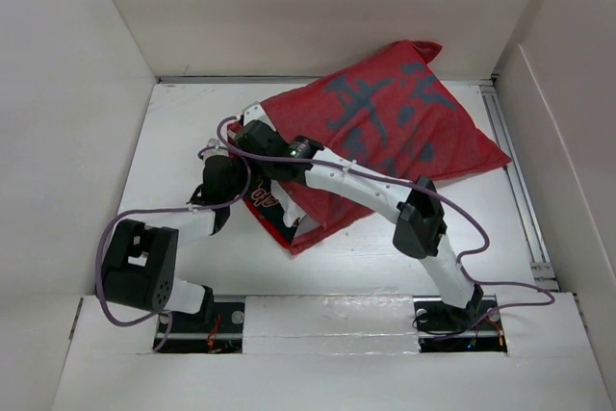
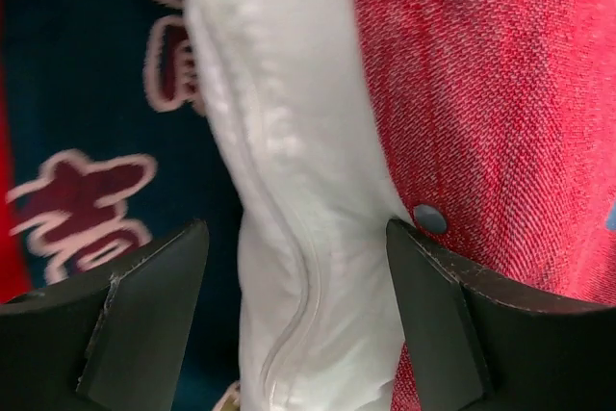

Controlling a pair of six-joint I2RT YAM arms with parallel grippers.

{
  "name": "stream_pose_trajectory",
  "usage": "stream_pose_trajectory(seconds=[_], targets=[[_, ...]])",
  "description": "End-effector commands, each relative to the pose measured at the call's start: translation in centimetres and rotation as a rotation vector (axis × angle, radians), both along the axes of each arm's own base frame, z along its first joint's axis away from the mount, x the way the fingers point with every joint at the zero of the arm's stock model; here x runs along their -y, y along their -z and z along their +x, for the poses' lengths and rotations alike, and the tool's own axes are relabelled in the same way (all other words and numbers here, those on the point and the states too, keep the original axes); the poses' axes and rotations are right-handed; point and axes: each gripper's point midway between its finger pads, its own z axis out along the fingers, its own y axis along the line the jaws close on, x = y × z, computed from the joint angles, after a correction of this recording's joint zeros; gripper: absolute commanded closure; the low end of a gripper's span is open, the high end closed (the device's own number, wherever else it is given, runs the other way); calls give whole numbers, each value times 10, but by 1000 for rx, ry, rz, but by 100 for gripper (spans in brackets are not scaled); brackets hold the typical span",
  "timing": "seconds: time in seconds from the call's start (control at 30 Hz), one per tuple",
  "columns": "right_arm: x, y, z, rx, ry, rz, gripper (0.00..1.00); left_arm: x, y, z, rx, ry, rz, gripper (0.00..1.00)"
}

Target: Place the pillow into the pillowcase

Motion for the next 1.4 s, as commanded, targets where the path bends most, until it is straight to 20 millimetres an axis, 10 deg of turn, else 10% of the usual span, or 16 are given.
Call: stream_pose_trajectory(seconds=[0.0, 0.07, 0.13, 0.3, 0.53, 0.67, 0.83, 1.07, 1.37], targets=[[0, -33, 1, 39, 0, 49, 100, 23, -22, 9, 116, 63, -54, 29], [-4, -28, -5, 8, -31, 55, 79, 25, -25, 18, 129, 63, -58, 29], [0, -24, -13, -4, -40, 36, 23, 27, -21, 23, 143, 63, -61, 29], [11, -5, -31, -15, -26, 31, 15, 25, -21, 35, 212, 35, -66, 39], [19, 11, -36, -6, -29, -1, 15, 34, -14, 45, 238, 61, -103, 100], [19, 20, -25, 33, -1, -53, 18, 37, -28, 41, 294, 71, -157, 100], [18, 18, -12, 73, 35, -54, 94, 37, -36, 36, 328, 93, -172, 100], [-5, -29, -19, 98, -25, 21, 100, 39, -49, 27, 396, 120, -204, 100], [-66, -153, -82, -216, -626, 543, 100, 50, -107, 10, 659, 198, -270, 100]])
